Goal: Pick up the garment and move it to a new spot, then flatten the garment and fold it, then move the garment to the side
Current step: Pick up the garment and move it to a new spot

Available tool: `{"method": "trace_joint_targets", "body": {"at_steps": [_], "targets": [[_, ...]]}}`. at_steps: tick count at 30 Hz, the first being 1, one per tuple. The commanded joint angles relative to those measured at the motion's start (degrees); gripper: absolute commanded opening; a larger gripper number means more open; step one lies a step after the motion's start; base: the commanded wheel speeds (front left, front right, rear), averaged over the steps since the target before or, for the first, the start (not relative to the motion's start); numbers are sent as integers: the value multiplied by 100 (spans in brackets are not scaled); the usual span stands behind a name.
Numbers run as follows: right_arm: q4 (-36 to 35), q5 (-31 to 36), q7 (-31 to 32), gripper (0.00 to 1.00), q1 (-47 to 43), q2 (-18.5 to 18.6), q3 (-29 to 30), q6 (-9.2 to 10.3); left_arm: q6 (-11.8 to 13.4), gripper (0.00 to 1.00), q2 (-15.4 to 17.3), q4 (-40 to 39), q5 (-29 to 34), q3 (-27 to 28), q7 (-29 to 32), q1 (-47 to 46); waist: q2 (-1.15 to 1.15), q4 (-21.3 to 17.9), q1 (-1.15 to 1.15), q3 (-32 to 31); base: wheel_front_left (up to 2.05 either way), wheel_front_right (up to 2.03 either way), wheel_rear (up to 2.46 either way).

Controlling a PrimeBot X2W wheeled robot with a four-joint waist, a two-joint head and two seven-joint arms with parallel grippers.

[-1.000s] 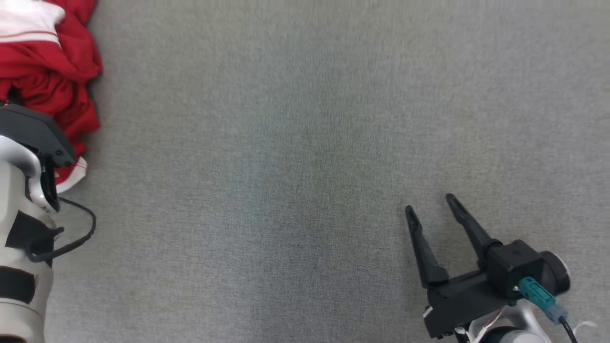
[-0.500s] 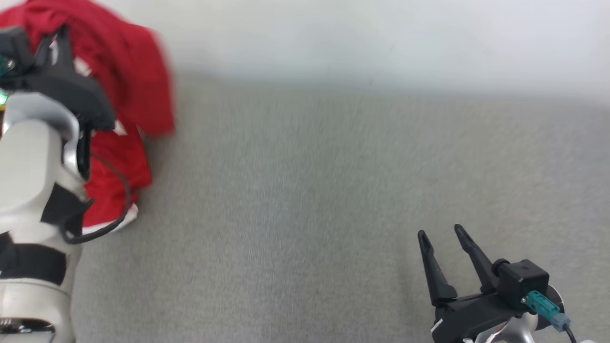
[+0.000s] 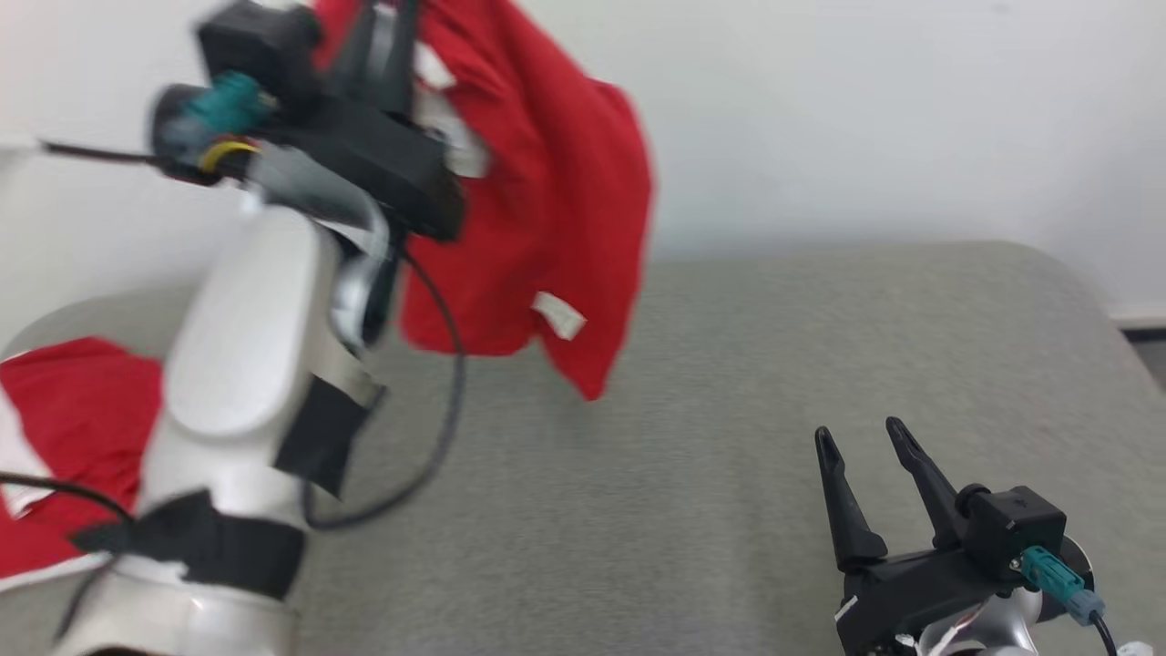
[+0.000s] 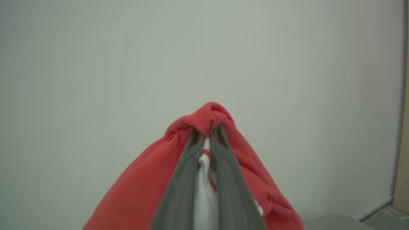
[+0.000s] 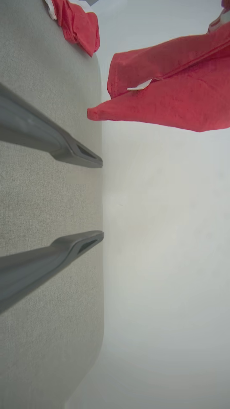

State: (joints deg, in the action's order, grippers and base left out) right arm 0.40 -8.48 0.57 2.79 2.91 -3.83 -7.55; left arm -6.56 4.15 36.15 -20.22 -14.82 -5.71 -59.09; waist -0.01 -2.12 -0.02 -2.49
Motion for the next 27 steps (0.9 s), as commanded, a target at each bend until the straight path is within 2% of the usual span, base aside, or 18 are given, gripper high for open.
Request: {"method": "trace_joint_targets", "body": {"at_steps": [1,9,13,16,17,18,22,27], "targets": [[-29,18,19,100,71,-3,-6,12,-16,0,-48,-130,-21,-102,59,206,1,-628,2,141,0,0,0],[24,-135,-54,100,27,-4,-94,12,242,0,-92,-1164,59,-820,454,1567,1,-1209,2,489,0,0,0],[110,-216,-136,100,53,-4,-109,12,320,0,-40,-1145,94,-1018,442,2273,1,-1278,2,662,0,0,0],[187,-268,-209,100,86,-2,-79,12,192,0,-55,-928,81,-1235,267,2672,1,-1236,2,739,0,0,0],[223,-284,-238,100,111,-2,-64,12,141,69,-64,-805,88,-1354,206,2788,1,-1202,2,759,0,0,0],[277,-314,-264,100,140,-3,-69,12,109,100,-57,-672,2,-1396,122,2914,1,-1173,2,769,0,0,0],[454,-391,-369,100,223,-1,-74,12,19,100,-89,-245,-245,-1496,-237,3136,1,-979,2,767,0,0,0],[599,-434,-487,100,252,-4,-35,12,57,100,-106,-117,-435,-1435,-710,3307,1,-597,2,643,0,0,0]]}}
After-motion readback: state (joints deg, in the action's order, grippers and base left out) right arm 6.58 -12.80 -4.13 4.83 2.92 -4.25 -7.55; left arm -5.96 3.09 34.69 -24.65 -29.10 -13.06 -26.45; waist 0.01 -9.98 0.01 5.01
